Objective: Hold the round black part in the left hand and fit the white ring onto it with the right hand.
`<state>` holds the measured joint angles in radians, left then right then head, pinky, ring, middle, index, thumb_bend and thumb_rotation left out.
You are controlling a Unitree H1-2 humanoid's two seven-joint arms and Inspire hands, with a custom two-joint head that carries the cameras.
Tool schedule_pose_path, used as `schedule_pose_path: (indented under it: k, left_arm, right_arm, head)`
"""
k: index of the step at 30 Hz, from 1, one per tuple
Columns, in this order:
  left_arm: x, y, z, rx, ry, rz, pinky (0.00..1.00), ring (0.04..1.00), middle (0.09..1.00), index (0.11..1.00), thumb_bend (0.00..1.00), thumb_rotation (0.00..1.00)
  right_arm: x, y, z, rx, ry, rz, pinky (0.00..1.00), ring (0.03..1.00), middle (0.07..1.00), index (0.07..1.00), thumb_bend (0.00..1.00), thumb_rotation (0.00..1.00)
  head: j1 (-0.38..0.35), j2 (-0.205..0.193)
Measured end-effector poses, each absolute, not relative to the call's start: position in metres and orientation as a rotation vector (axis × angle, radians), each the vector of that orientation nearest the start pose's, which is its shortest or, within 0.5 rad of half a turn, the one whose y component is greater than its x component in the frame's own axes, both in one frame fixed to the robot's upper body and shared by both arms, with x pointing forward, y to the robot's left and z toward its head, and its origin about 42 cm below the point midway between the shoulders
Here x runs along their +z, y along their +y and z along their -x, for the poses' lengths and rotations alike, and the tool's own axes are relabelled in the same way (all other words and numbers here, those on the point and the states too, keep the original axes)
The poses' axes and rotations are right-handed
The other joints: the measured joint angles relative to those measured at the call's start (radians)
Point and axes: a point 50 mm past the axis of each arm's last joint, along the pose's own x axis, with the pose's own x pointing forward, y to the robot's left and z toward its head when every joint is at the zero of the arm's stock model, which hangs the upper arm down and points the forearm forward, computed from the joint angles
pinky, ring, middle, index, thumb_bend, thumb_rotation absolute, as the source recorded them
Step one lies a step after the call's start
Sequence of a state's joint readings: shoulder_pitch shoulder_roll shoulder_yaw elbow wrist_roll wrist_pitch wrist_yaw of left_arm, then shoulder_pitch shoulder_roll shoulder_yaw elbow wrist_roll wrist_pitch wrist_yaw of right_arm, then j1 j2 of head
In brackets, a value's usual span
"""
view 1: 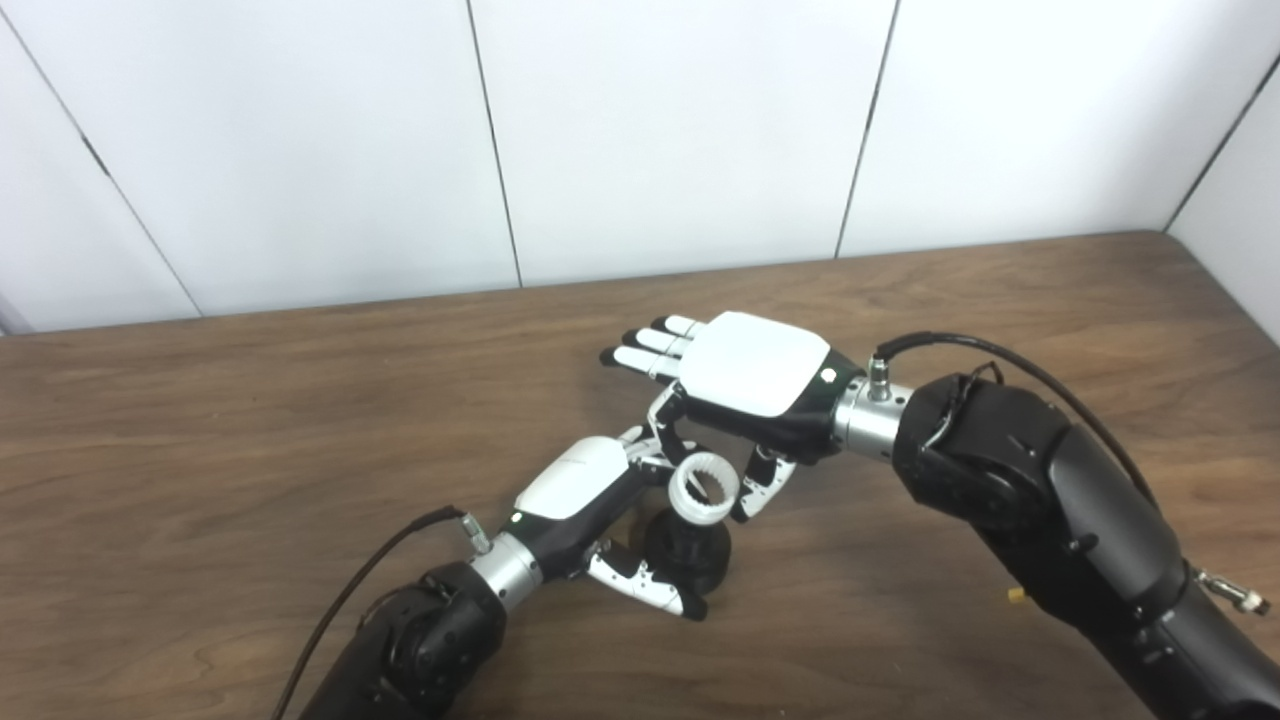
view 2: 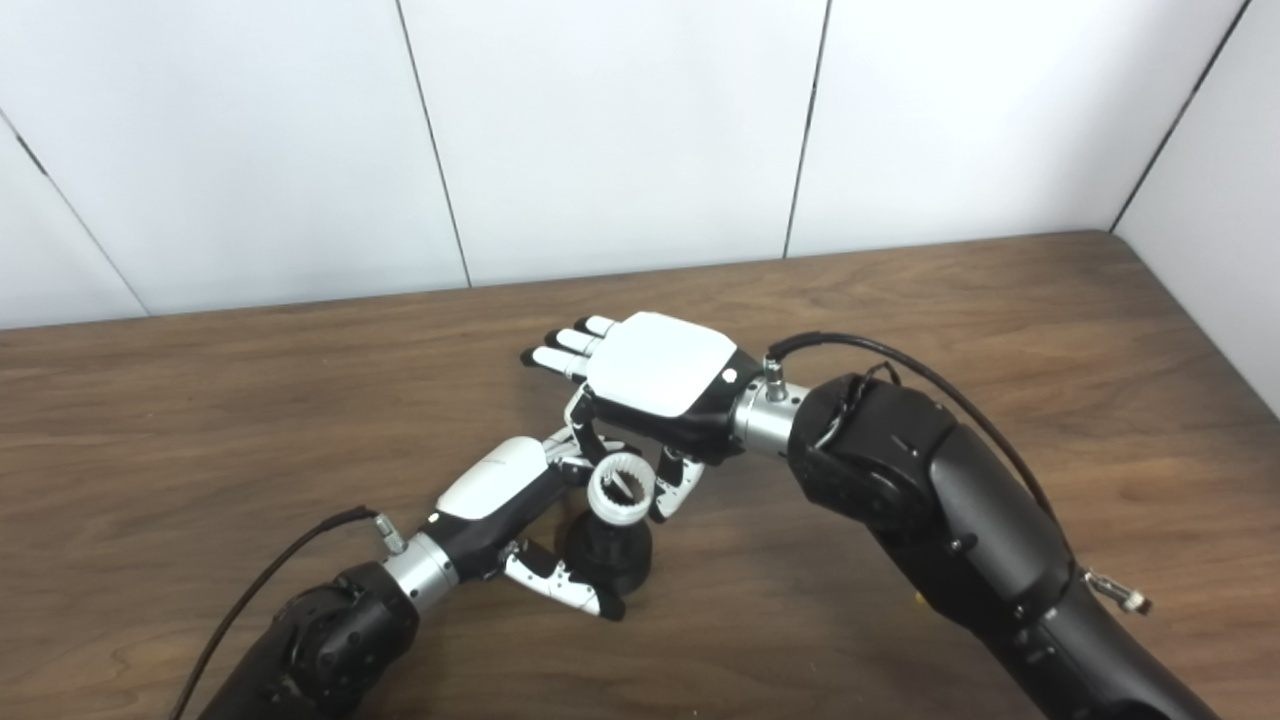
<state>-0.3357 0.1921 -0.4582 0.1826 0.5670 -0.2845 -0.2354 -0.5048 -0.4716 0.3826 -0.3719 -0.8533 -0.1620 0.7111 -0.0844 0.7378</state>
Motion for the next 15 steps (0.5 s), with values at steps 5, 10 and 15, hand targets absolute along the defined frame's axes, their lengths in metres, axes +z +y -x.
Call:
schedule_pose_path:
  k: [5,10,15]
  left_arm:
    - [0.131,0.118,-0.348,-0.784,-0.412,-0.863,1.0,0.912,0.89,0.476,0.52,0.05]
    - [0.131,0.117,-0.347,-0.784,-0.412,-0.863,1.0,0.908,0.891,0.476,0.52,0.05]
    - [0.131,0.116,-0.347,-0.784,-0.413,-0.863,1.0,0.912,0.887,0.476,0.52,0.05]
  right_arm:
    - [0.294,-0.176,-0.341,0.787,-0.599,1.646,1.0,1.0,0.994,0.481,0.52,0.13]
    - [0.306,-0.172,-0.336,0.804,-0.616,1.66,1.0,1.0,1.0,0.482,0.52,0.13]
    - [0.309,-0.169,-0.334,0.834,-0.596,1.651,1.0,1.0,1.0,0.482,0.52,0.13]
  head:
    - [-0.002,0.003]
    - [-0.003,0.003]
    - [-0.005,0.005]
